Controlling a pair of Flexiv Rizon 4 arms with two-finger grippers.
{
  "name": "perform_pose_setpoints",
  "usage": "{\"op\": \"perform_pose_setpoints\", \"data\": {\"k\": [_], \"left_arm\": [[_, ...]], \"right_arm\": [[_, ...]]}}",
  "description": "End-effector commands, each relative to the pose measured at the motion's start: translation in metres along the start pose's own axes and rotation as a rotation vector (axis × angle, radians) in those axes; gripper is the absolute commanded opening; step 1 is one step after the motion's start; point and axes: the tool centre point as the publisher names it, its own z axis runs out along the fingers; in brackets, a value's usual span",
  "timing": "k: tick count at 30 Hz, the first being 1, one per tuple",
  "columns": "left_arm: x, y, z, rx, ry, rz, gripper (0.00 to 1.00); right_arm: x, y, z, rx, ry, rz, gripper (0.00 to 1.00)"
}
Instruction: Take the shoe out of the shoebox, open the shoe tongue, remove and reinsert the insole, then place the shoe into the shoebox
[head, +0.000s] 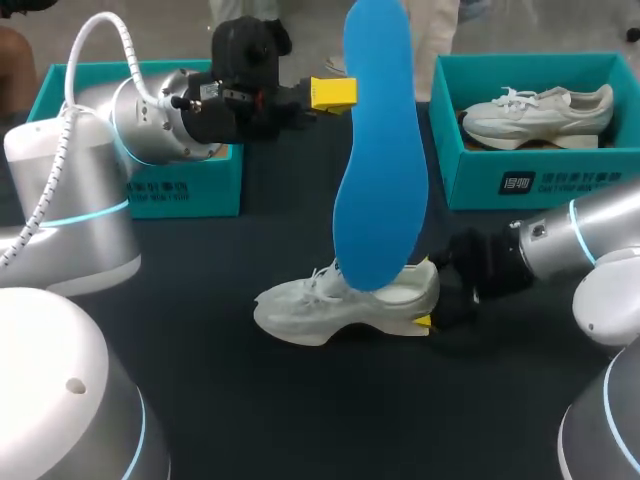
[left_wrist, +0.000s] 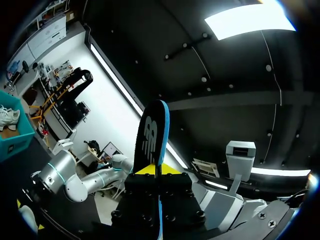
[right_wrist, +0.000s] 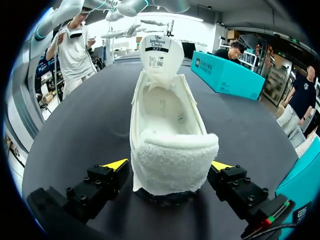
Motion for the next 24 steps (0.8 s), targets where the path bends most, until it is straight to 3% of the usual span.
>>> {"op": "perform_pose_setpoints", "data": {"k": [1,5,12,17,24], "left_arm": [[0.000,0.001,0.000,0.001,0.000,0.001,0.00],[0.000,0.001,0.000,0.001,0.000,0.001,0.00],[0.000,0.001,0.000,0.001,0.000,0.001,0.00],[0.000,0.001,0.000,0.001,0.000,0.001,0.00],[0.000,0.001,0.000,0.001,0.000,0.001,0.00]], "right_arm": [[0.003,0.007,-0.015,0.076,0.006,0.009,1.00],[0.004,0.011,-0.021,0.115,0.013,0.030,1.00],[0.008,0.030,-0.024,0.372,-0.008,0.070,1.00],[0.012,0.039,-0.026,0.465,-0.023,0.079,1.00],[0.012,0.048,-0.040,0.523,-0.025,0.100,1.00]]}}
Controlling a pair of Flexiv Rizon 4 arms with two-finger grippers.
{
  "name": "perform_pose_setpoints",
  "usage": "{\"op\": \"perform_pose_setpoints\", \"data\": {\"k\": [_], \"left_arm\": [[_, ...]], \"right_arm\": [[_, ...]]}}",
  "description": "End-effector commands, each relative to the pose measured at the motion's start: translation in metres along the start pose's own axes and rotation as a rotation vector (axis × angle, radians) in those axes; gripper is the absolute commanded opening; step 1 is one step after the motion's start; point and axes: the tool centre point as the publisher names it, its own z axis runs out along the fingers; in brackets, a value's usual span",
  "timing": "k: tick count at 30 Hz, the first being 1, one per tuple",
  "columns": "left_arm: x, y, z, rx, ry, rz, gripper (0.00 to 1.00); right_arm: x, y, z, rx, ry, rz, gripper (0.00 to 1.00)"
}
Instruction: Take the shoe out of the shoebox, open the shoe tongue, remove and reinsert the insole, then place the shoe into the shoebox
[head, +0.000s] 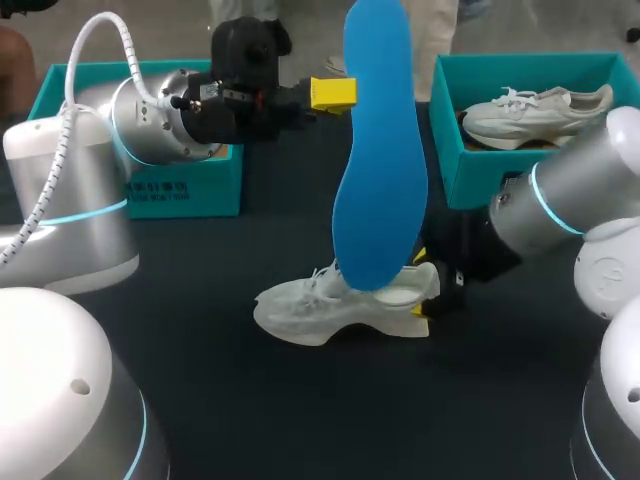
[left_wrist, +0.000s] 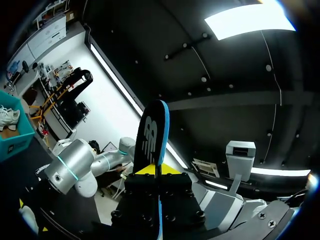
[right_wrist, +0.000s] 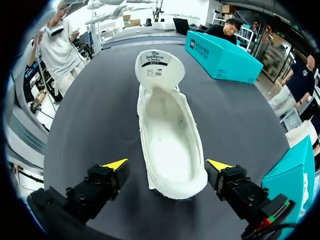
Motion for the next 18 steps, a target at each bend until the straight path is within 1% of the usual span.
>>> {"op": "perform_pose_setpoints", "data": {"k": [1,2,4,7,10,15,18], "left_arm": [[0.000,0.001,0.000,0.001,0.000,0.001,0.00],[0.000,0.001,0.000,0.001,0.000,0.001,0.00],[0.000,0.001,0.000,0.001,0.000,0.001,0.00],[0.000,0.001,0.000,0.001,0.000,0.001,0.00],[0.000,0.001,0.000,0.001,0.000,0.001,0.00],[0.000,0.001,0.000,0.001,0.000,0.001,0.00],[0.000,0.001,0.000,0.001,0.000,0.001,0.00]], "right_arm": [[0.000,0.005,-0.012,0.252,0.006,0.011,1.00],[-0.001,0.006,-0.014,0.249,0.007,0.010,1.00],[-0.002,0.006,-0.018,0.279,0.007,0.010,1.00],[-0.003,0.008,-0.024,0.296,0.000,0.018,1.00],[-0.004,0.009,-0.029,0.331,0.002,0.036,1.00],[-0.004,0.014,-0.033,0.381,0.022,0.068,1.00],[-0.004,0.016,-0.034,0.389,0.022,0.059,1.00]]}}
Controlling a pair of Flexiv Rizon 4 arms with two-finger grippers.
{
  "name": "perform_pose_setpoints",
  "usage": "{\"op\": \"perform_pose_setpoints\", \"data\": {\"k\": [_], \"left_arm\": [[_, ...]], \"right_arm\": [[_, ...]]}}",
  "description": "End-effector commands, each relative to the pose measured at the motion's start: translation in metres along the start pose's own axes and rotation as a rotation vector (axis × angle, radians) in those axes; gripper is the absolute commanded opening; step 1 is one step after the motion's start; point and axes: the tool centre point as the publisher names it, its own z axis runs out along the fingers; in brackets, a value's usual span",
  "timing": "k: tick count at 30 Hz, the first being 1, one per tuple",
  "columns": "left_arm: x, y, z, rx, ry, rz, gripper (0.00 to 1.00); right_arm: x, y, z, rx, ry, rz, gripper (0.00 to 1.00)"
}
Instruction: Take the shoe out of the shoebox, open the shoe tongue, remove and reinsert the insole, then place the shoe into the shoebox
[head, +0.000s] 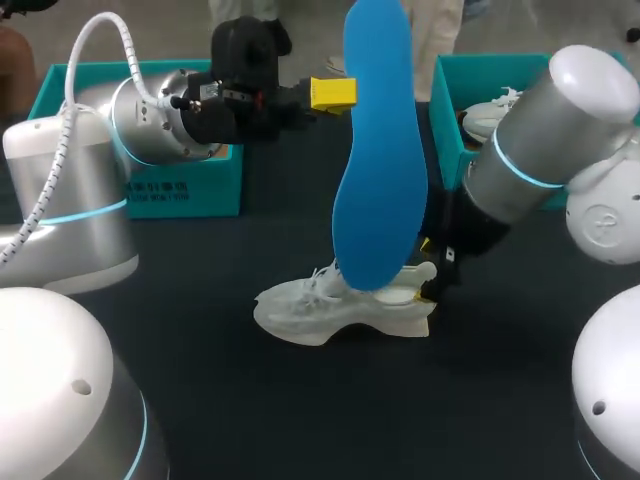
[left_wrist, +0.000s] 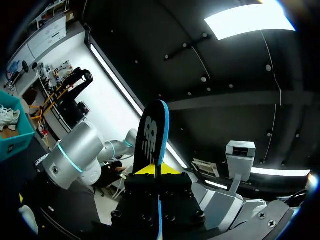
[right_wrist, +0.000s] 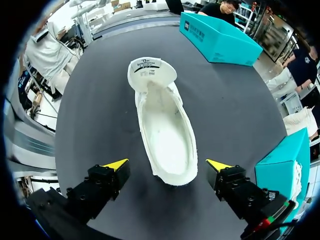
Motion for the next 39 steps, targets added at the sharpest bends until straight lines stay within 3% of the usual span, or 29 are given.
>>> {"op": "perform_pose_setpoints", "data": {"k": [1,15,39], "left_arm": [[0.000,0.001,0.000,0.002,0.000,0.001,0.00],[0.000,0.001,0.000,0.002,0.000,0.001,0.00],[0.000,0.001,0.000,0.002,0.000,0.001,0.00]], "right_arm": [[0.001,0.005,-0.005,0.177,-0.005,-0.003,1.00],[0.003,0.010,-0.013,0.220,-0.030,-0.058,1.00],[-0.001,0.010,-0.014,0.223,-0.034,-0.061,1.00]]}}
